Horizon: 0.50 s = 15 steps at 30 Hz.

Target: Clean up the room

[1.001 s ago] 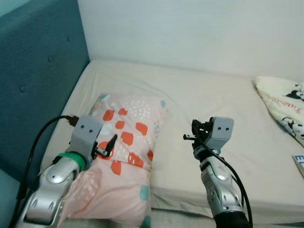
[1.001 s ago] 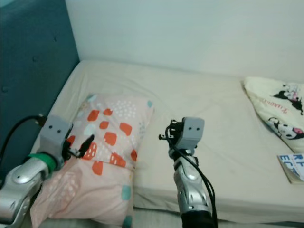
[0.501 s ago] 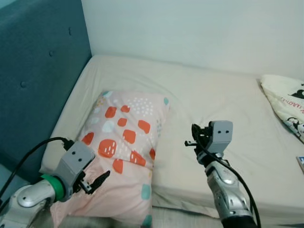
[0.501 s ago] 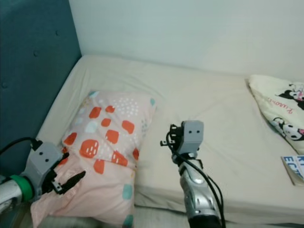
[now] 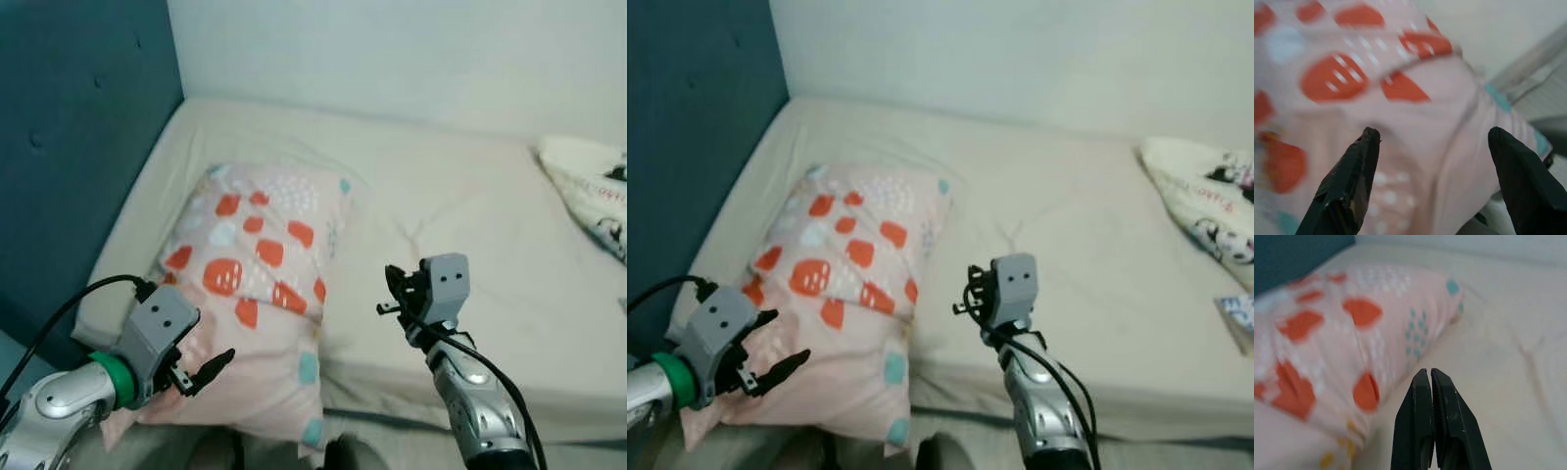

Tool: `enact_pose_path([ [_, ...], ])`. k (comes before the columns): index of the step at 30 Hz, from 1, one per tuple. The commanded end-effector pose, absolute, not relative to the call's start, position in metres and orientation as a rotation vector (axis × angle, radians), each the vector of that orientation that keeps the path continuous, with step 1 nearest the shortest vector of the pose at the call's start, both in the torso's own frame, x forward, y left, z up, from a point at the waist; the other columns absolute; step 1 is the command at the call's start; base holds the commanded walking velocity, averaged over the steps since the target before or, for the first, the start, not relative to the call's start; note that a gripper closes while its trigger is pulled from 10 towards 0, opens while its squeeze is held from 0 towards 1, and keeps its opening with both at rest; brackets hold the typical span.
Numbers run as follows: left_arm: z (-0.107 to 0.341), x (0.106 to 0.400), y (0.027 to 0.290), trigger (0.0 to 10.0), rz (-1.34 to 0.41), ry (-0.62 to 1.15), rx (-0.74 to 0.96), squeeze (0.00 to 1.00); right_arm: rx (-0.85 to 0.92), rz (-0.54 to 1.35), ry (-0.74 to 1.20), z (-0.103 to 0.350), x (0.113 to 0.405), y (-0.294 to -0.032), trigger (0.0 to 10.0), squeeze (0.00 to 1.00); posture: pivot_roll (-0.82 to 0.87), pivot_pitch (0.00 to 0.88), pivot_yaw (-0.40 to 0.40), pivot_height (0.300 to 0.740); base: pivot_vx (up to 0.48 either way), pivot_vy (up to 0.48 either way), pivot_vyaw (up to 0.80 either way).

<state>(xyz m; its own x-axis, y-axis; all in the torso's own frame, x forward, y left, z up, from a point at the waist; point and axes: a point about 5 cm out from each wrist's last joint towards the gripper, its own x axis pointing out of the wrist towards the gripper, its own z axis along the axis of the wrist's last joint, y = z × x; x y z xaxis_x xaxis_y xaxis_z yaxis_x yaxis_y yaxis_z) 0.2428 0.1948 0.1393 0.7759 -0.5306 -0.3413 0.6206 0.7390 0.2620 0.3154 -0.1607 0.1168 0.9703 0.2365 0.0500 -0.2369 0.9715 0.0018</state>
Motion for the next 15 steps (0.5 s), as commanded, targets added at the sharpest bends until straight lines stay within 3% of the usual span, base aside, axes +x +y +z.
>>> enact_pose_path([
  [1,0.134,0.24,0.191,10.0,-0.661,0.279,0.36,0.0,0.011,0.239,-0.022,0.111,0.312,-0.162,10.0,0.0,0.04,0.12,0.003,0.597,0.0,0.0,0.0],
  [9,0.138,0.24,0.19,10.0,-0.68,0.272,0.358,0.0,0.011,0.288,0.0,0.109,0.31,-0.161,10.0,0.0,0.05,0.12,0.0,0.577,0.0,0.0,0.0],
  [15,0.156,0.24,0.195,10.0,-0.717,0.234,0.38,0.0,0.025,0.586,0.049,0.11,0.293,-0.149,10.0,0.0,0.06,0.132,-0.005,0.573,0.0,0.0,0.0],
])
